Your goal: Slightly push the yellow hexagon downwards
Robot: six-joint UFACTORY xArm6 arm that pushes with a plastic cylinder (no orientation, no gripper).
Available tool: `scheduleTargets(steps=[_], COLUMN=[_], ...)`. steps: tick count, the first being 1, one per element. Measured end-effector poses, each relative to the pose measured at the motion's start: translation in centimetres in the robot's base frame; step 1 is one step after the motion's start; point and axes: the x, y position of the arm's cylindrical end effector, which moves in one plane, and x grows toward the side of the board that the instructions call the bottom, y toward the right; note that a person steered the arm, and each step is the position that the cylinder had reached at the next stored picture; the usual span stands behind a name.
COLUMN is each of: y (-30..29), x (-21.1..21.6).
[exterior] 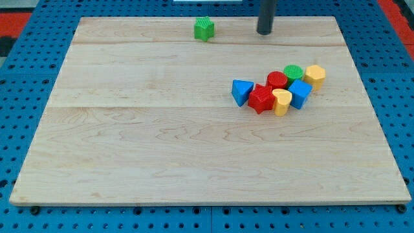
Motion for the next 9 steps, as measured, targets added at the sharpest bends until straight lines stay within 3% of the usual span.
scheduleTargets(steps=[2,3,6,7,9], y=[4.8,6.1,6.3,6.3,7.1], x=[4.6,4.9,5.5,8.4,10.4])
